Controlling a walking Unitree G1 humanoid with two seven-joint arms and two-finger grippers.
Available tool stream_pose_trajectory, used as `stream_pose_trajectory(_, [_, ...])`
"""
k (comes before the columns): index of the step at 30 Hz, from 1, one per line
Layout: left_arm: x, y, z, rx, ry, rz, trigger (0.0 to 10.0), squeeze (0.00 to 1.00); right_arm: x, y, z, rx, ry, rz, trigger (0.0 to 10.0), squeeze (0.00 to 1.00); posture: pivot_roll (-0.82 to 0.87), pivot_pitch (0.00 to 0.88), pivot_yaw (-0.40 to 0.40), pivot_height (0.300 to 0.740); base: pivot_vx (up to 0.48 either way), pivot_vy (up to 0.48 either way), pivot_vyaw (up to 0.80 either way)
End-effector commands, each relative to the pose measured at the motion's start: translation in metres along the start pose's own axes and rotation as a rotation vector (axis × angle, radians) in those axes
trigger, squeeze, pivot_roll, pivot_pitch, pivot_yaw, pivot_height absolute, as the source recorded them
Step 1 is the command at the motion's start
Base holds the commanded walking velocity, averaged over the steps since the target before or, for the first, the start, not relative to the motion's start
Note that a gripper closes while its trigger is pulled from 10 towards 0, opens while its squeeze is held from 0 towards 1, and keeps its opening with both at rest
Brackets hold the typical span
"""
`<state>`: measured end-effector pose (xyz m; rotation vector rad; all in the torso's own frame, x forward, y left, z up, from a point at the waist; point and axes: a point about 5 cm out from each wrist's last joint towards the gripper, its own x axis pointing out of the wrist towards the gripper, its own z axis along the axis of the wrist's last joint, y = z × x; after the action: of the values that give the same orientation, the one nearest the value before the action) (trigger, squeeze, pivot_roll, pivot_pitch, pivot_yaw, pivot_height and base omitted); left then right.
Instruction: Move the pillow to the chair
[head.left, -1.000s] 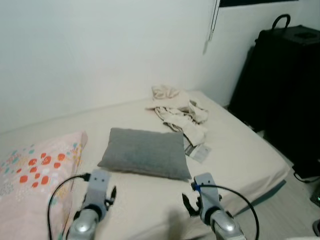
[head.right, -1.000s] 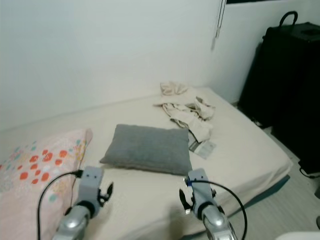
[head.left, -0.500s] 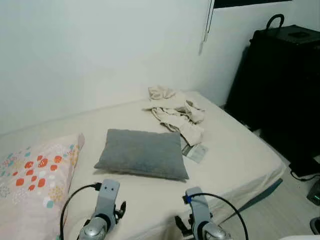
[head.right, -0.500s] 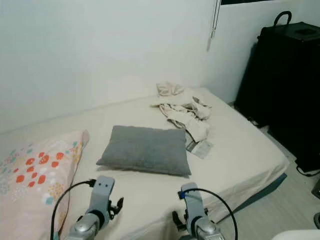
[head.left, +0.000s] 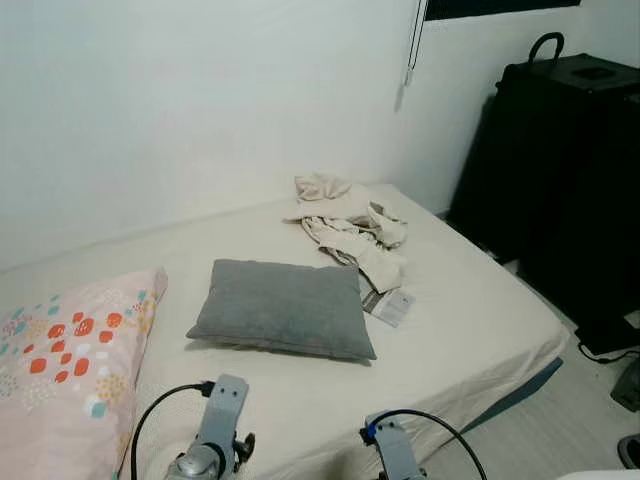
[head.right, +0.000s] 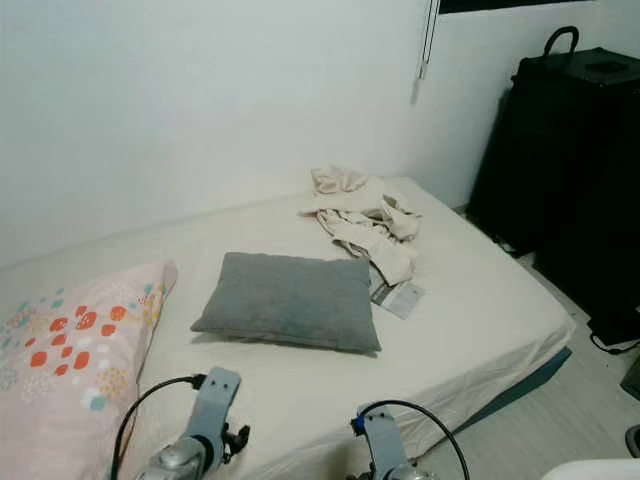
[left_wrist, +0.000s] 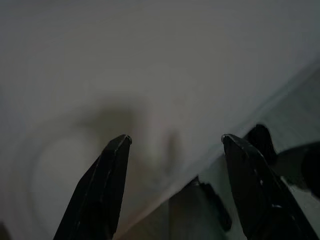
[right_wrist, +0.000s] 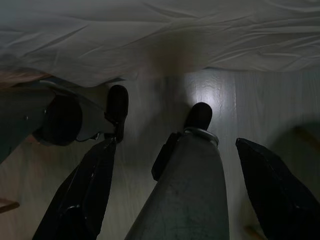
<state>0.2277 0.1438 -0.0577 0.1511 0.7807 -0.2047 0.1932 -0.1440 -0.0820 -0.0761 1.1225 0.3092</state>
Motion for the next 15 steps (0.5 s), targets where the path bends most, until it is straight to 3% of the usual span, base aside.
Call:
stream_pose_trajectory(1, [0.000, 0.001, -0.003, 0.010, 0.033, -0.004, 10.0, 0.00, 0.000, 0.001, 0.000, 0.022, 0.008, 0.005, 10.0, 0.00, 0.03, 0.000, 0.012, 0.740, 0.000, 0.000, 0.00])
stream_pose_trajectory(15, [0.000, 0.002, -0.008, -0.009, 0.057, -0.019, 10.0, 0.00, 0.000, -0.001, -0.012, 0.043, 0.036, -0.014, 10.0, 0.00, 0.02, 0.000, 0.025, 0.740, 0.000, 0.000, 0.00])
